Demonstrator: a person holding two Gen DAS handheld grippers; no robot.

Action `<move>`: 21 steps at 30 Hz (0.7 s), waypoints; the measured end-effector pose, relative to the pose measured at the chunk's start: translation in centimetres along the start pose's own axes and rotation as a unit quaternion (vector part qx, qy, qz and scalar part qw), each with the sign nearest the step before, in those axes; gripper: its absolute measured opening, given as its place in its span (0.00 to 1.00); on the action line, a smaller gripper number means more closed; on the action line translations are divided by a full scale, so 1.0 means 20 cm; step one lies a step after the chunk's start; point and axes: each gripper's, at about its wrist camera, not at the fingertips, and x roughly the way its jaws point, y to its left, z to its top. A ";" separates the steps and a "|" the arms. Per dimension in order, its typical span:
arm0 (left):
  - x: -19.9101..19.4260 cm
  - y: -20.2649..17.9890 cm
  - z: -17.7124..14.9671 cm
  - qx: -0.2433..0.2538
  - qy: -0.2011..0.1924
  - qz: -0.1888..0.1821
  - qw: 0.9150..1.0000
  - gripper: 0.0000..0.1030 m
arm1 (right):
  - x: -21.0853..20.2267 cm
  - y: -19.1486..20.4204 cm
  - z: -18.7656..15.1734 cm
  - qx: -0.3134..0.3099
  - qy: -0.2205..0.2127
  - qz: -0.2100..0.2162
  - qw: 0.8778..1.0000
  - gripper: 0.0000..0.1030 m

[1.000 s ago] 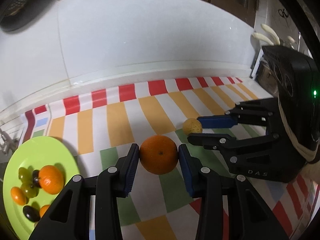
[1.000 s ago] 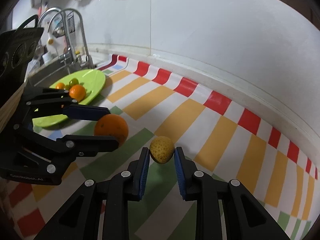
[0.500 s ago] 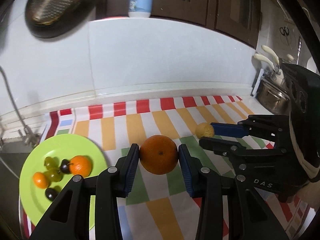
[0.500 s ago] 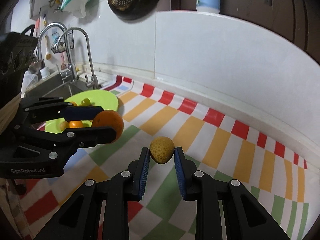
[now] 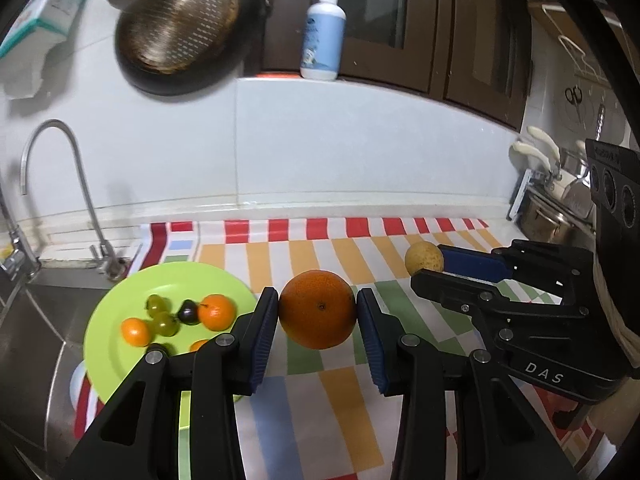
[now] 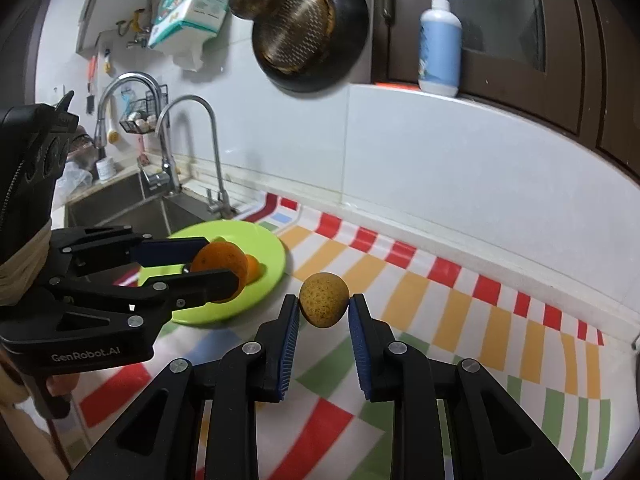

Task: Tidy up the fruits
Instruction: 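Carry orange and yellow fruit onto the green plate and open both tools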

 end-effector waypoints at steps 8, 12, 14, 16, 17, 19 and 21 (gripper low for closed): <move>-0.14 0.10 -0.02 -0.018 -0.019 0.029 0.999 0.39 | -0.02 0.12 0.05 0.009 -0.016 0.010 1.000 0.26; -0.20 0.16 -0.04 -0.024 -0.024 0.046 0.998 0.39 | 0.00 0.19 0.07 0.007 -0.018 0.015 1.000 0.26; -0.22 0.19 -0.05 -0.027 -0.025 0.052 0.998 0.39 | 0.01 0.22 0.08 0.006 -0.017 0.018 1.000 0.26; -0.25 0.23 -0.06 -0.031 -0.026 0.059 0.997 0.39 | 0.03 0.25 0.09 0.005 -0.017 0.021 1.000 0.26; -0.26 0.25 -0.07 -0.032 -0.025 0.062 0.997 0.39 | 0.04 0.27 0.09 0.004 -0.017 0.023 1.000 0.26; -0.28 0.29 -0.09 -0.033 -0.024 0.071 0.997 0.39 | 0.05 0.30 0.10 0.003 -0.017 0.027 0.999 0.26; -0.30 0.33 -0.10 -0.036 -0.021 0.080 0.996 0.39 | 0.07 0.34 0.11 0.001 -0.016 0.030 0.999 0.26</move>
